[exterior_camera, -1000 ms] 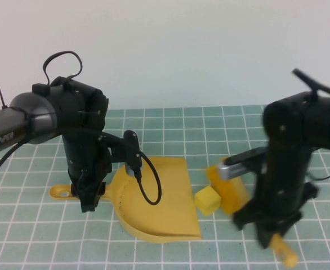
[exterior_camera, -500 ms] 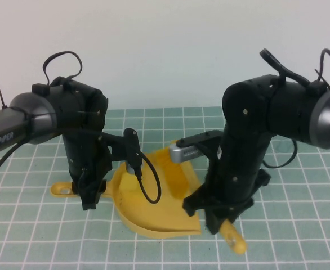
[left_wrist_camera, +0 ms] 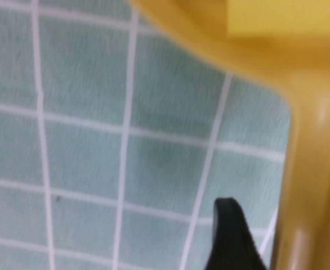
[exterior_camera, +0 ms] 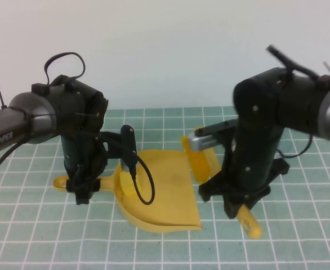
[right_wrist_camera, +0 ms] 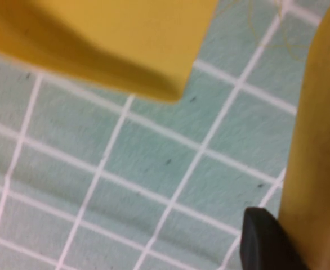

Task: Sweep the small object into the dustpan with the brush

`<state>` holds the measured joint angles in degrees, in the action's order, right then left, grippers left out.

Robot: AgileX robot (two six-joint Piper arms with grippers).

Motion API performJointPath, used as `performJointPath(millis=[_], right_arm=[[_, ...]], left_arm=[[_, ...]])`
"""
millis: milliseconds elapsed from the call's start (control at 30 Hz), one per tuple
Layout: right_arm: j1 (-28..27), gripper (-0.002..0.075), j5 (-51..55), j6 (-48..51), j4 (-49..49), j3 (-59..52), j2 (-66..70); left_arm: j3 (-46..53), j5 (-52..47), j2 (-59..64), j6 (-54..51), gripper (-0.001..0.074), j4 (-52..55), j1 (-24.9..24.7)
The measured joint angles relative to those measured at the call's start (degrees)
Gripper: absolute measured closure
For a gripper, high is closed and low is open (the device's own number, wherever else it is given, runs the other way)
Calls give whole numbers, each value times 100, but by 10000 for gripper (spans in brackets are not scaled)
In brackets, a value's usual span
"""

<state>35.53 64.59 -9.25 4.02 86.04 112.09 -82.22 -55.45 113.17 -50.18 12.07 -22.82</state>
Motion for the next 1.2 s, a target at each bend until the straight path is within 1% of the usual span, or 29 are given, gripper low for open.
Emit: performJointPath(millis=[100,233,300,367,433,533,633,700,767,833,900,1000,1100,1200], right_arm=[[-342,552,-75,19,216,0,0],[-798,552,-97,331,695,0,23],[-955,552,-101,449,883,0,76],[-1035,552,-101,529,974,0,184],[-1051,552,-91,628,1041,0,341],[-1051,552,-91,707,1150,0,589],[-1051,552,-166,714,1166,0,732],[-1066,552,-190,714,1166,3,783],[-1074,552,-202,714,1166,25,851],[-1074,552,-202,702,1166,48,923],[-1074,552,-202,679,1166,48,979],[-1074,544,-202,679,1166,48,1078],[-1074,510,-98,749,1190,48,1160],[-1064,433,-32,758,1216,48,1158]], left_arm=[[0,-46,-23,120,337,170,0],[0,-198,-185,340,336,311,0],[0,-269,-371,524,346,465,0],[0,-281,-556,676,372,615,0],[0,-306,-757,751,412,630,0],[0,-328,-1114,969,510,639,0],[0,-286,-1520,1214,653,643,0],[0,-152,-1842,1691,701,664,0],[0,-6,-2096,2351,720,597,57],[0,154,-2349,2898,728,311,203],[0,296,-2642,3275,732,-245,465],[12,447,-3068,3320,735,-1207,924],[12,617,-3425,3340,735,-2154,1432],[12,813,-3690,3326,735,-2811,1946]])
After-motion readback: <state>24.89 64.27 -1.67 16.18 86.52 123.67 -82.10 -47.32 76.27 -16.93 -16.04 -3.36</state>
